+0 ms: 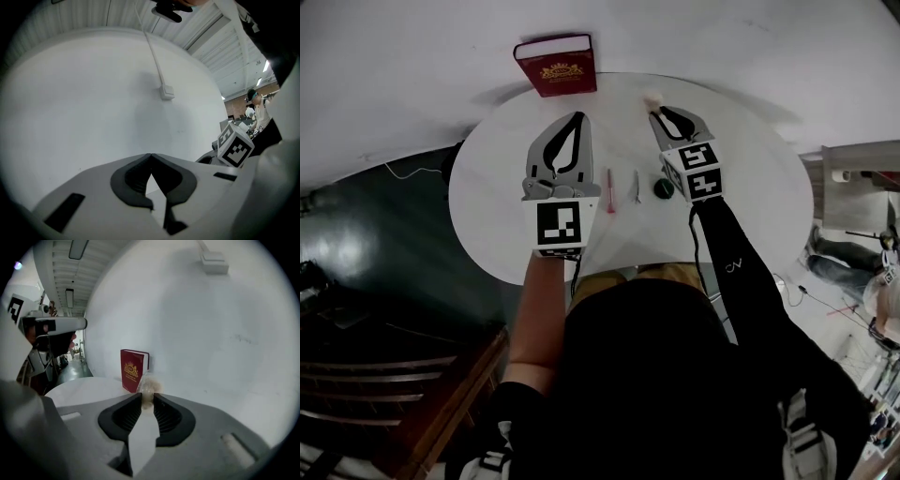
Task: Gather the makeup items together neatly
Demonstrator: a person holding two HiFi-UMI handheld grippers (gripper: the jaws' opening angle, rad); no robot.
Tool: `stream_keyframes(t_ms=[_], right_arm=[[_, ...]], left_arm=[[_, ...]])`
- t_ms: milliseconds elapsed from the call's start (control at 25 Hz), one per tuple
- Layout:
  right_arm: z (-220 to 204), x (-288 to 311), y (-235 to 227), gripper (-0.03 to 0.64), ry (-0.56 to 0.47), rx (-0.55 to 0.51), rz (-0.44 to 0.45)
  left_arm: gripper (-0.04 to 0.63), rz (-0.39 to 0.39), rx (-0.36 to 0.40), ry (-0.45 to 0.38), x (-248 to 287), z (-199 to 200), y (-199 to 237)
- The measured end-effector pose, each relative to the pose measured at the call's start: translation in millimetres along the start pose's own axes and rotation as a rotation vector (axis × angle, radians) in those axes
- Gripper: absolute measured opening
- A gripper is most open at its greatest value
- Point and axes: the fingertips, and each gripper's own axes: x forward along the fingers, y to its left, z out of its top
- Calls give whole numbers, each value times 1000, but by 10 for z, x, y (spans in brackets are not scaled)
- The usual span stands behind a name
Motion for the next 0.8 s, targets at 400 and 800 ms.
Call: stream_keyframes(t_ms=[400, 800], right_arm=[[219, -695, 646, 84, -97, -25, -51], [140, -1214, 771, 84, -151, 6, -137]], left_arm=[[6, -53, -8, -58, -486, 151, -74], [6, -99, -32, -70, -667, 88, -216]])
